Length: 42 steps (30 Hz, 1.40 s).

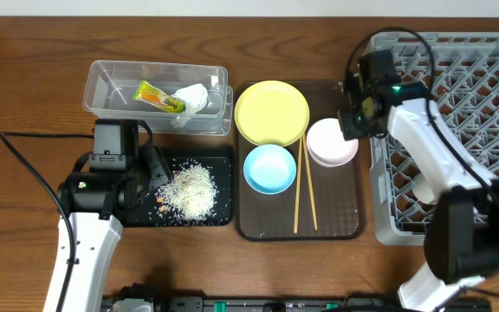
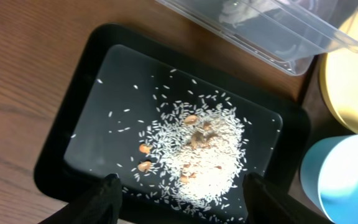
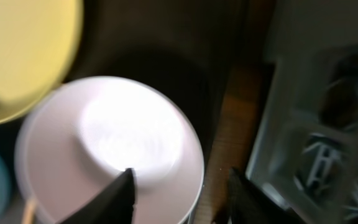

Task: Sort waste into correct bins and load items into the dishwasher rack
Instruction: 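Reach the right gripper to the pink bowl and grasp its rim, then lift the pink bowl and carry it into the dish rack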

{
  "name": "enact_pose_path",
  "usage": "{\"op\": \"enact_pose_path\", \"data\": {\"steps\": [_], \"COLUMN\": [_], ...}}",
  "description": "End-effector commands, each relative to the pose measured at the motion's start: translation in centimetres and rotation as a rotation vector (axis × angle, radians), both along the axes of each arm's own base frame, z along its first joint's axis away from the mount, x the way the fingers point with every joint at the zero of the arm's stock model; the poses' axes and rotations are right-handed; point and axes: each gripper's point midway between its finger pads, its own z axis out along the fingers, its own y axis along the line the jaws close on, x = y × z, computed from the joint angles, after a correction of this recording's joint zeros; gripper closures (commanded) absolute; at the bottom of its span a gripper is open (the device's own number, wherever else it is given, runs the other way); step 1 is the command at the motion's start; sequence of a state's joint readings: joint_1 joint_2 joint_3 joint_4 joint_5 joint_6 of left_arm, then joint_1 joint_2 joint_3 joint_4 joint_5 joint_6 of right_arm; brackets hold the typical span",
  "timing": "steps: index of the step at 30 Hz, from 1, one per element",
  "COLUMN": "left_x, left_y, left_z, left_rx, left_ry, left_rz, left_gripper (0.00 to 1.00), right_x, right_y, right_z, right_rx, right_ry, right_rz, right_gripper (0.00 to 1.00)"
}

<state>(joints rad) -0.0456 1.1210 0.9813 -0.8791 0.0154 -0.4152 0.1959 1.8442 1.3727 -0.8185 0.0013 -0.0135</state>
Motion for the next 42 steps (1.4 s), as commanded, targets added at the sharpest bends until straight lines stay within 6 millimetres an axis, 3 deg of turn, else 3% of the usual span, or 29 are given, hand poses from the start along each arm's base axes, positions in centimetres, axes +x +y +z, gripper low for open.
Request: {"op": "enact_pose_path", "data": {"steps": [1, 4, 7, 10, 14, 19, 24, 26, 30, 36, 39, 42], "left_x": [0.0, 0.0, 0.0, 0.0, 0.0, 0.0, 0.1, 0.1, 0.1, 0.2, 0.2, 0.1], "left_y": [0.9, 0.9, 0.9, 0.9, 0.9, 0.9, 0.9, 0.9, 0.9, 0.9, 0.9, 0.9], "left_z": [0.1, 0.1, 0.1, 0.1, 0.1, 0.1, 0.1, 0.1, 0.1, 0.2, 0.2, 0.2], "left_rx": [0.035, 0.035, 0.035, 0.035, 0.035, 0.035, 0.034, 0.034, 0.035, 0.035, 0.035, 0.035], "left_ry": [-0.002, -0.002, -0.002, -0.002, -0.002, -0.002, -0.002, -0.002, -0.003, -0.007, -0.007, -0.006], "left_rz": [0.037, 0.037, 0.037, 0.037, 0.037, 0.037, 0.037, 0.037, 0.037, 0.037, 0.037, 0.036], "left_gripper": [0.35, 0.34, 0.34, 0.34, 0.35, 0.34, 0.35, 0.35, 0.34, 0.34, 0.34, 0.34], "right_x": [-0.5, -0.9, -1.4, -1.7, -1.4, 0.5, 2.8, 3.7, 5.1, 8.2, 9.4, 10.1], "right_y": [-0.1, -0.1, -0.3, -0.3, -1.2, -2.9, -5.9, -7.7, -10.2, -12.0, -13.5, -16.1], "right_z": [-2.6, -4.3, -5.4, -5.4, -3.9, 1.8, 9.6, 12.8, 17.2, 20.0, 20.1, 19.9], "right_rx": [-0.045, -0.056, -0.058, -0.061, -0.088, -0.129, -0.225, -0.302, -0.492, -0.698, -0.775, -0.85], "right_ry": [0.061, 0.109, 0.148, 0.16, 0.121, -0.051, -0.336, -0.461, -0.617, -0.708, -0.714, -0.715], "right_rz": [0.015, 0.016, -0.011, -0.015, -0.083, -0.139, -0.238, -0.302, -0.317, -0.183, -0.156, -0.238], "right_gripper": [0.61, 0.66, 0.79, 0.99, 0.99, 0.99, 0.99, 0.99, 0.99, 0.99, 0.99, 0.99]}}
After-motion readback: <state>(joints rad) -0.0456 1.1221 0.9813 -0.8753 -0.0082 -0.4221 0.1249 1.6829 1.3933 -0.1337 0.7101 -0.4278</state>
